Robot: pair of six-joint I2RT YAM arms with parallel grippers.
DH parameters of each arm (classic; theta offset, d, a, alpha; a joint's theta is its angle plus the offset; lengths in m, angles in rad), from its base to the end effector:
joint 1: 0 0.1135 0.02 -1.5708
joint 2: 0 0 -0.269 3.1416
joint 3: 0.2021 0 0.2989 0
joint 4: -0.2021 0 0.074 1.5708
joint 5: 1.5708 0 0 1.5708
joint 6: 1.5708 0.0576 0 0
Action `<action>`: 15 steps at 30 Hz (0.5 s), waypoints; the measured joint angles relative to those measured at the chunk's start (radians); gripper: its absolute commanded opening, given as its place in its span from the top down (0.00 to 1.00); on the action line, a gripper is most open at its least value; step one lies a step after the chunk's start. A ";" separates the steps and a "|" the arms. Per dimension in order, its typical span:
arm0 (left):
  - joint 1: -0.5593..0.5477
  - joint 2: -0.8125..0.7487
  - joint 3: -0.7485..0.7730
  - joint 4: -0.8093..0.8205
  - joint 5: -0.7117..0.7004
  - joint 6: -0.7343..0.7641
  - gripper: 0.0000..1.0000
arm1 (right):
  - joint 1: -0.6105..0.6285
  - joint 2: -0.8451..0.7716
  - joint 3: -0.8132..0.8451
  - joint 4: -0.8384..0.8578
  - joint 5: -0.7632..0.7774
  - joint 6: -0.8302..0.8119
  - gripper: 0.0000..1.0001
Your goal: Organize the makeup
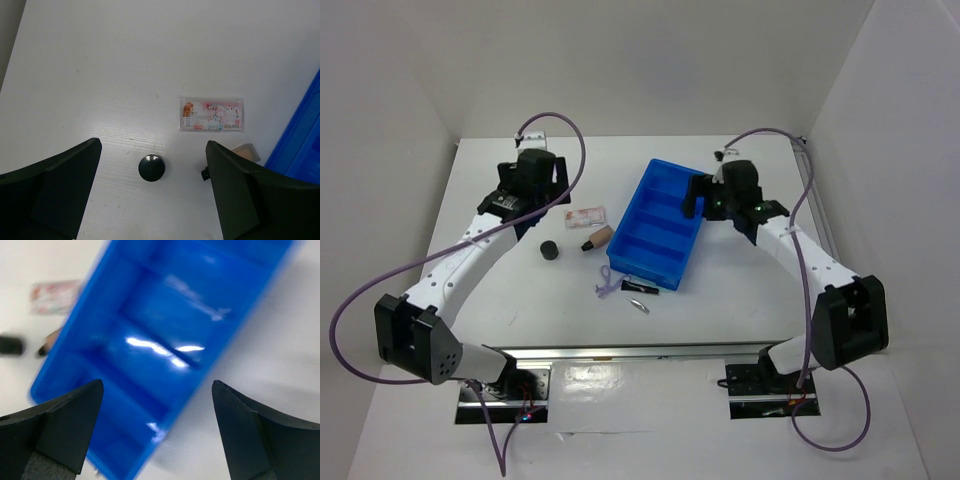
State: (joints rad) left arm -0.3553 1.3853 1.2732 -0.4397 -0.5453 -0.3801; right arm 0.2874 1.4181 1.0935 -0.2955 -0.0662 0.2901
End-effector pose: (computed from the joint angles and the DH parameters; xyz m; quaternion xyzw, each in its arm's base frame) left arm 0.3601 -0.1018 0.3401 -0.1417 0.8390 0.0505 0.5228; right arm 0.3660 0.1121 0.2664 -0.0139 0.8887 0.1585 0.4301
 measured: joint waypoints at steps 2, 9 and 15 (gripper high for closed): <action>-0.005 -0.009 0.000 0.004 -0.002 0.016 0.00 | 0.078 -0.021 -0.063 0.066 -0.027 -0.012 0.13; -0.021 -0.030 0.000 -0.001 0.000 0.046 0.00 | 0.536 -0.006 -0.167 0.023 0.006 -0.027 0.44; -0.021 -0.029 0.018 -0.033 0.005 0.041 0.00 | 0.705 0.011 -0.198 -0.027 0.071 0.028 0.44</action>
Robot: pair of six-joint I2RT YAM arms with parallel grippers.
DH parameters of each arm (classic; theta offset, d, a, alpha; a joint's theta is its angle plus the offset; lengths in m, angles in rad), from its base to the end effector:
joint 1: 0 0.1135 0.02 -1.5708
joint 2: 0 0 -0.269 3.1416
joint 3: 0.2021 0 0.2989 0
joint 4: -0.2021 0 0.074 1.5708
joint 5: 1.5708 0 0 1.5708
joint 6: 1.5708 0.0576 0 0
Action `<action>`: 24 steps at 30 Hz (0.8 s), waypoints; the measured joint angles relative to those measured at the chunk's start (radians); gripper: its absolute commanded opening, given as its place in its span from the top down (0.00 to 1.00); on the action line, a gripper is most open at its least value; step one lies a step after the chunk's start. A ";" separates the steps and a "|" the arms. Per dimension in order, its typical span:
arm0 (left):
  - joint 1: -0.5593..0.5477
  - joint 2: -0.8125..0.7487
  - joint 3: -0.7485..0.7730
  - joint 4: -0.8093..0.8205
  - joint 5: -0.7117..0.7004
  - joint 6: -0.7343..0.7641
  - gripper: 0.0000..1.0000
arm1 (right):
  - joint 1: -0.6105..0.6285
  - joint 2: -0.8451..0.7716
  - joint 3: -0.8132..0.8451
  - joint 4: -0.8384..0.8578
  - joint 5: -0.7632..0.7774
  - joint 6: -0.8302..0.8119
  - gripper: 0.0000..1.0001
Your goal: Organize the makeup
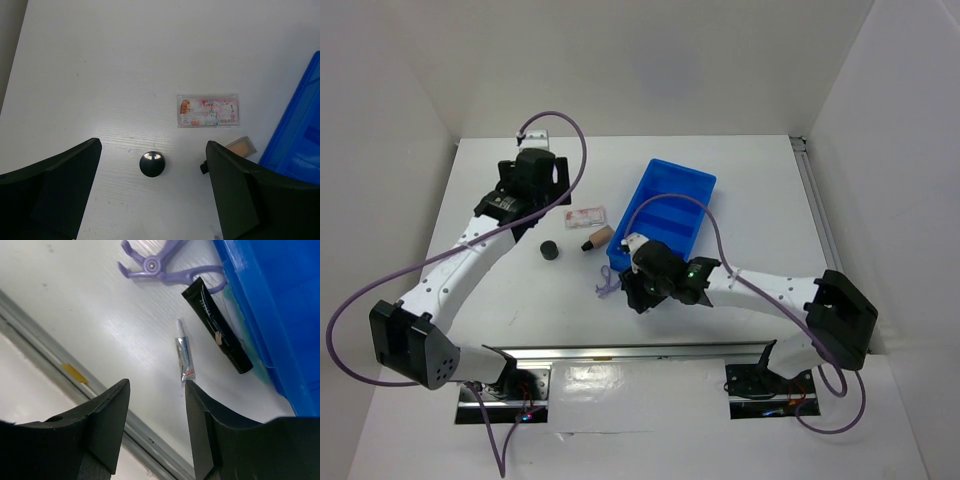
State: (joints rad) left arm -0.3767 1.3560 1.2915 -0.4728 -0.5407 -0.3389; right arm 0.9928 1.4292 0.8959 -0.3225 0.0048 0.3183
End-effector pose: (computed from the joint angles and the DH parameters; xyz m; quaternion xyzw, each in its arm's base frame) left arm 0.3501 -0.1066 0.3542 -0.1161 0.8402 0.0507 0.5273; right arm 0.1920 0.2938 0.1832 -0.3092 0.8843 0.2115 0.2788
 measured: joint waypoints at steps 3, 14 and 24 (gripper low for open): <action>0.000 0.000 0.006 -0.006 0.014 -0.005 0.00 | 0.026 0.053 0.002 0.000 0.033 0.011 0.44; -0.006 -0.002 0.009 -0.028 0.059 -0.006 0.00 | 0.067 0.190 0.013 -0.011 0.119 0.032 0.44; -0.006 -0.027 0.009 -0.037 0.073 -0.006 0.00 | 0.077 0.266 0.061 0.001 0.221 0.021 0.54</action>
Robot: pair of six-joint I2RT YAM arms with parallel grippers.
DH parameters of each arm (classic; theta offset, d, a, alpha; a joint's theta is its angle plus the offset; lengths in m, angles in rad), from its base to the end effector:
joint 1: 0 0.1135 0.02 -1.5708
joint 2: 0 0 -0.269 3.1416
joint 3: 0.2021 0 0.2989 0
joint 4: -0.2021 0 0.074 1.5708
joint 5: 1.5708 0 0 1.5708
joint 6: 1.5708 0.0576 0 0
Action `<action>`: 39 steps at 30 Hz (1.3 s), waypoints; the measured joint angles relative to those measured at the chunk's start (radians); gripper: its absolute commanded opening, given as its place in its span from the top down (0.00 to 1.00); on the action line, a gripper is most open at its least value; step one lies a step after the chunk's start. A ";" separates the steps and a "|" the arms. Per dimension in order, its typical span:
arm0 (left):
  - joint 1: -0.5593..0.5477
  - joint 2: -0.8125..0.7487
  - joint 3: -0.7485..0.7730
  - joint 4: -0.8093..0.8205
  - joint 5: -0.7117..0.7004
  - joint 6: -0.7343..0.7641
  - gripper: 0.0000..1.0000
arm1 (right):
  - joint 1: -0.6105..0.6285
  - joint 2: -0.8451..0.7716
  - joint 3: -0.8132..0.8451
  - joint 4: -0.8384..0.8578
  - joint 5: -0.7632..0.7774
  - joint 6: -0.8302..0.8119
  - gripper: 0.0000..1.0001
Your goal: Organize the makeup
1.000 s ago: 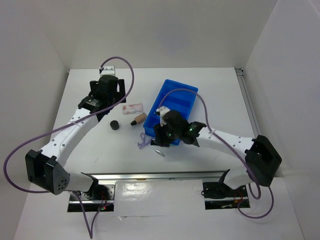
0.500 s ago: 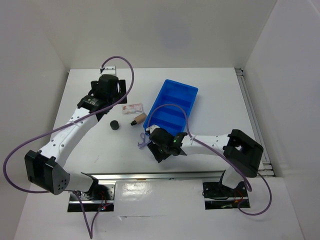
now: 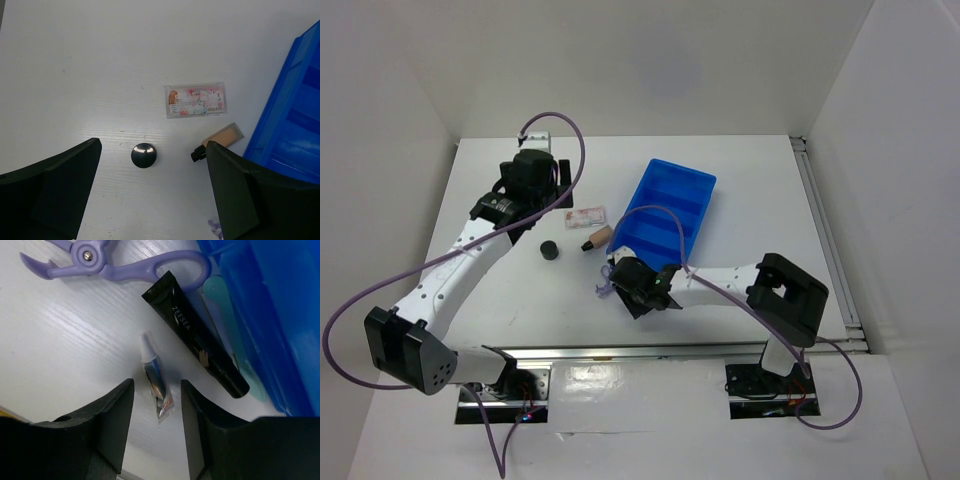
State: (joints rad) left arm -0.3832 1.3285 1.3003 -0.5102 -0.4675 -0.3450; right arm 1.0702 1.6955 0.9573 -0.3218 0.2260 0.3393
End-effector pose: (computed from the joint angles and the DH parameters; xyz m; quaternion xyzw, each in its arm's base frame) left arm 0.3413 -0.1096 0.3620 -0.0981 0.8481 0.0173 0.5204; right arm 0.1908 0.3220 0.1142 -0.3170 0.9081 0.0795 0.2619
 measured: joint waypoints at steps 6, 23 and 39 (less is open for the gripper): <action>0.000 -0.001 0.000 -0.004 0.000 0.000 0.00 | 0.016 0.026 0.017 0.006 0.011 -0.011 0.80; 0.000 -0.031 0.014 0.000 -0.010 0.001 0.00 | -0.102 -0.083 0.315 -0.118 0.081 -0.120 0.98; 0.000 -0.098 -0.026 0.017 0.025 -0.048 0.00 | -0.654 0.385 0.805 -0.029 0.066 -0.237 0.96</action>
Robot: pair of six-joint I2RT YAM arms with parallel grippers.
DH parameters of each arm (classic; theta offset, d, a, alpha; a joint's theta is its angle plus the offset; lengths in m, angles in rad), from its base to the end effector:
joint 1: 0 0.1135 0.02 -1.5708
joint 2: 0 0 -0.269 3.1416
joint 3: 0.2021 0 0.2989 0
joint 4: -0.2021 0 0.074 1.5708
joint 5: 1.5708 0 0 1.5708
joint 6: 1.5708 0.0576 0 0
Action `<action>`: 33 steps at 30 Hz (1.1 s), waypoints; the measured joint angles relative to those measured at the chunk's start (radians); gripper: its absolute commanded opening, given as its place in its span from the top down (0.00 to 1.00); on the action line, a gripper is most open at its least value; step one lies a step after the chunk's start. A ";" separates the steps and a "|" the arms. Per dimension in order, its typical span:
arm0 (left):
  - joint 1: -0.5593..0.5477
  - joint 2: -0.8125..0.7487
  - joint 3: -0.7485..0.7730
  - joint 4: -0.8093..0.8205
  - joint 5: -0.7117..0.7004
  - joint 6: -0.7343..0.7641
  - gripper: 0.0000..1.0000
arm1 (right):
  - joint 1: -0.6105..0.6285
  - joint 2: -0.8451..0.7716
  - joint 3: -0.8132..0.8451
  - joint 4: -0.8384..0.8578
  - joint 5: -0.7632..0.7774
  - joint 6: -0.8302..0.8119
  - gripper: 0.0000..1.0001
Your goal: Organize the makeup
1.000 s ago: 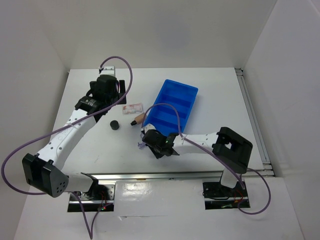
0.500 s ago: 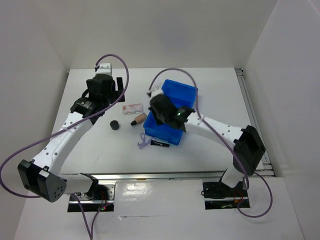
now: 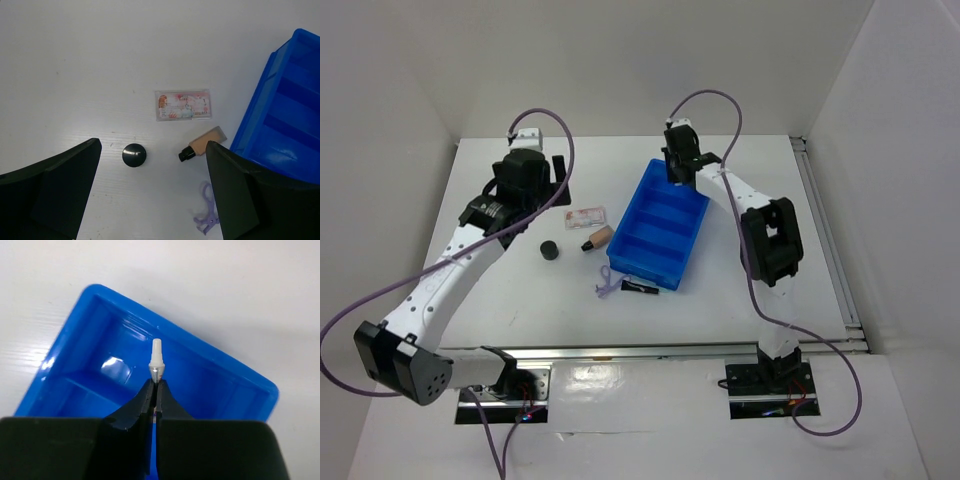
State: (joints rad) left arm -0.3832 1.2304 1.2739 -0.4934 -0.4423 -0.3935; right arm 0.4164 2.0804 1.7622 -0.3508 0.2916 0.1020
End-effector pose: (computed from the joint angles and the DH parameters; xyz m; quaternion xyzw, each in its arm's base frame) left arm 0.3187 -0.1019 0.3849 -0.1208 0.8258 -0.0244 0.5504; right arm 0.5092 0.2071 0.2336 -0.0769 0.8894 -0.0159 0.4503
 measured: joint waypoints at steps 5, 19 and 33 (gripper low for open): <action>0.000 0.091 0.059 -0.086 -0.007 -0.005 0.00 | -0.009 0.111 0.045 -0.003 0.000 -0.014 0.87; 0.000 0.084 0.051 -0.127 0.013 -0.002 0.00 | 0.016 -0.002 -0.039 0.012 0.066 0.005 0.68; 0.000 0.056 0.037 -0.105 0.032 -0.002 0.00 | 0.544 -0.650 -0.766 0.083 -0.092 0.000 0.54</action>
State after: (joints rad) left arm -0.3832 1.2861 1.3106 -0.5980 -0.4099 -0.3954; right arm 0.9600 1.4303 0.9966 -0.2676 0.1993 0.1020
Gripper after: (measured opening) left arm 1.001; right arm 0.474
